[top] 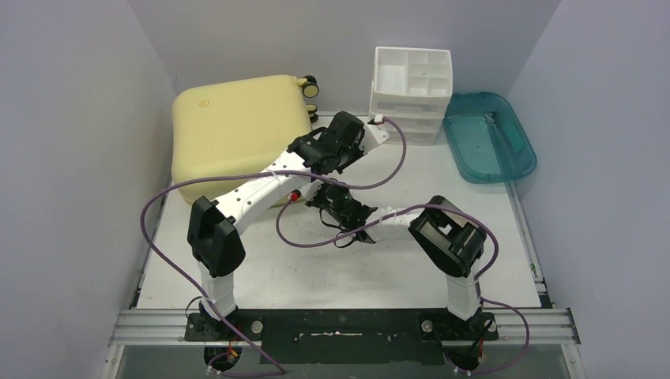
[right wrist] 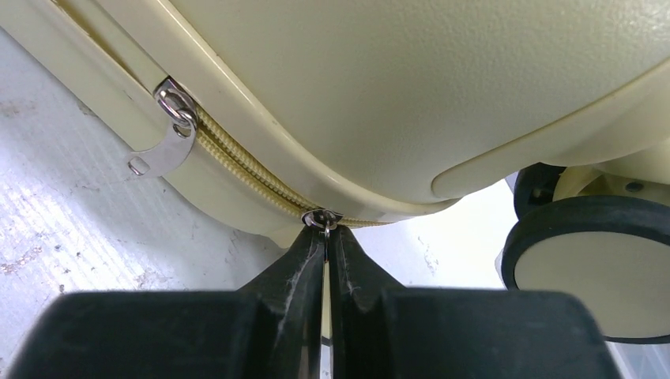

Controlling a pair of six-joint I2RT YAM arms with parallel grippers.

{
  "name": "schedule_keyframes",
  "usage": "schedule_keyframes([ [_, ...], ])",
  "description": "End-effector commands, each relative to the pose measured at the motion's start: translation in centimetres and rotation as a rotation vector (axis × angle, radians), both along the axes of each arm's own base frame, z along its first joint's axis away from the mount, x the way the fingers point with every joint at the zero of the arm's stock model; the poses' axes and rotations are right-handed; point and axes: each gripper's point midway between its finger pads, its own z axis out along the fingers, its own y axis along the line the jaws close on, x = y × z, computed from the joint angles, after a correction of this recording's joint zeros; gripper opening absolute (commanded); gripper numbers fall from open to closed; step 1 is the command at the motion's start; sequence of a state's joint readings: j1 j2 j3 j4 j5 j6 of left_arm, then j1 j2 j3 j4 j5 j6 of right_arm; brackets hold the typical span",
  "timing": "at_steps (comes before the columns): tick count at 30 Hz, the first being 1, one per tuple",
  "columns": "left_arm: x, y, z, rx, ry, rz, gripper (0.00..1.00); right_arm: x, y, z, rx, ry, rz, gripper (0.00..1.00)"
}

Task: Open, take out, and arrange the luggage
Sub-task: Unzip the luggage at the center of the board.

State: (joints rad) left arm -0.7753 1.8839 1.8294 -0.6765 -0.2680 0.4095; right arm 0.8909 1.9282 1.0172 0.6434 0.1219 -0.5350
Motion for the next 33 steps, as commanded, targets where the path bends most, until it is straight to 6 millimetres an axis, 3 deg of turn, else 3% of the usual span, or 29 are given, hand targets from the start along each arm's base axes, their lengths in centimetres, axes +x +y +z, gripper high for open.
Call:
schedule_keyframes([
  [1,0.0,-1.4,4.0,-0.116,-0.071,-0.023,0.00,-0.7,1.8,1.3,0.071,0.036,0.118,0.00],
  [12,-1.1,0.3,4.2,-0.060,-0.084,-0.056,0.00,0.7,-1.7,1.7,0.225,0.179,0.166,0.00],
  [19,-1.3,1.8,4.7,-0.035,-0.108,-0.052,0.25,2.0,-3.3,1.3,0.344,0.261,0.144,0.00],
  [22,-1.4,2.3,4.1,-0.008,-0.105,-0.056,0.38,2.8,-3.9,1.3,0.387,0.282,0.126,0.00],
  [27,-1.4,2.8,2.7,0.040,-0.087,-0.061,0.58,2.5,-3.8,1.3,0.415,0.299,0.156,0.00],
  [33,-1.7,2.2,1.0,0.071,-0.021,-0.115,0.73,2.4,-3.6,1.3,0.424,0.313,0.172,0.00],
])
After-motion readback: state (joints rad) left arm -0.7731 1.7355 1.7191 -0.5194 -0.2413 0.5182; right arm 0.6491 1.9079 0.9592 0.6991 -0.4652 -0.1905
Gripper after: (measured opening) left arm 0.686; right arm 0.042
